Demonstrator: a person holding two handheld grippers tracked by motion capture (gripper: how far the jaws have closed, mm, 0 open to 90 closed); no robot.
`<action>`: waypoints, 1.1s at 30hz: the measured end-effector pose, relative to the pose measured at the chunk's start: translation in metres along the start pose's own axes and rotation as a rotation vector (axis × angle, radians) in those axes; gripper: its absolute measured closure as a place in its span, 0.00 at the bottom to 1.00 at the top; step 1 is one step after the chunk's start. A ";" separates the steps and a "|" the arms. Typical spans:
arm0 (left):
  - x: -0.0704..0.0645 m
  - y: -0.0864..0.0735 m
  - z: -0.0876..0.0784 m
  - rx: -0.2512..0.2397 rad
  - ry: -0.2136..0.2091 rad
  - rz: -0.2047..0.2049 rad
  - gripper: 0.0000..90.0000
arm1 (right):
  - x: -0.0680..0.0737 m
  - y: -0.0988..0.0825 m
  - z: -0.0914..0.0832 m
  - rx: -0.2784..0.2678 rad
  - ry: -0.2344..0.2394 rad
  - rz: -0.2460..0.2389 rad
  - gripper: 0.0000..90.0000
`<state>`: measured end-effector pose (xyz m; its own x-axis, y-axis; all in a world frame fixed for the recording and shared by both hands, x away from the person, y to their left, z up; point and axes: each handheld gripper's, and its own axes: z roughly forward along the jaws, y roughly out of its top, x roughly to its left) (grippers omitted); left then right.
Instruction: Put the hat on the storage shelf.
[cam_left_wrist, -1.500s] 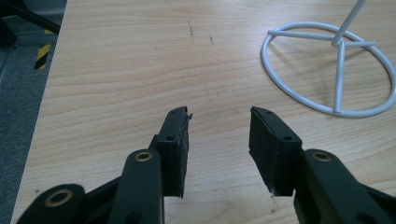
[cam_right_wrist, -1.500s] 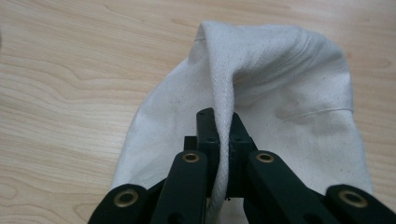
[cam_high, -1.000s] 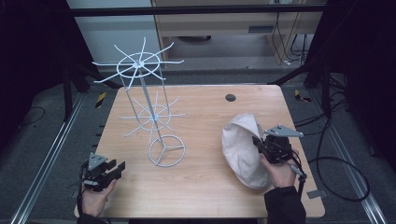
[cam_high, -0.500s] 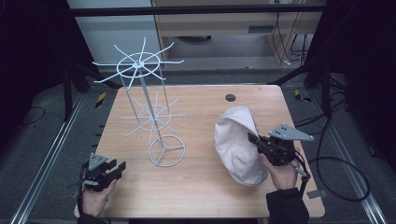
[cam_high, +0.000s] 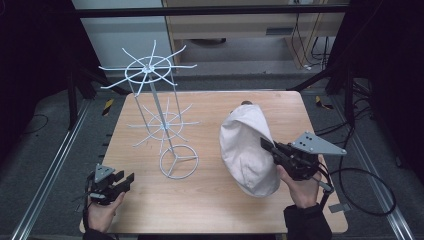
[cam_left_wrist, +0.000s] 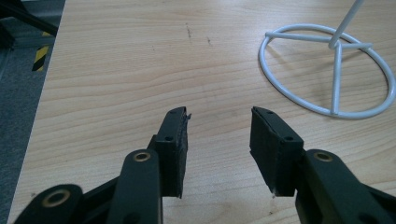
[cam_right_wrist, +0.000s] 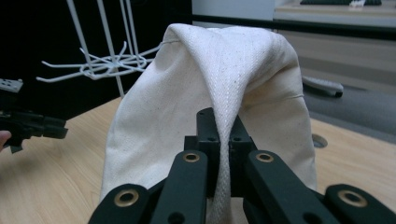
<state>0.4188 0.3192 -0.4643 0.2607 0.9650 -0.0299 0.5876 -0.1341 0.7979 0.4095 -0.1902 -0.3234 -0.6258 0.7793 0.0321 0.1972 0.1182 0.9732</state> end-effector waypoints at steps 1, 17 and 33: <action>0.000 0.000 0.000 0.000 -0.001 0.002 0.62 | 0.002 0.003 -0.002 -0.007 0.002 -0.009 0.98; 0.001 0.000 0.001 0.000 0.002 -0.004 0.62 | 0.021 0.042 -0.003 -0.171 0.055 -0.042 0.98; 0.001 0.000 0.001 0.004 0.000 -0.005 0.62 | 0.039 0.074 -0.002 -0.287 0.074 -0.083 0.99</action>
<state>0.4199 0.3200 -0.4655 0.2580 0.9656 -0.0339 0.5919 -0.1302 0.7954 0.3985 -0.1527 -0.2500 -0.6864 0.7259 -0.0436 -0.0715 -0.0077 0.9974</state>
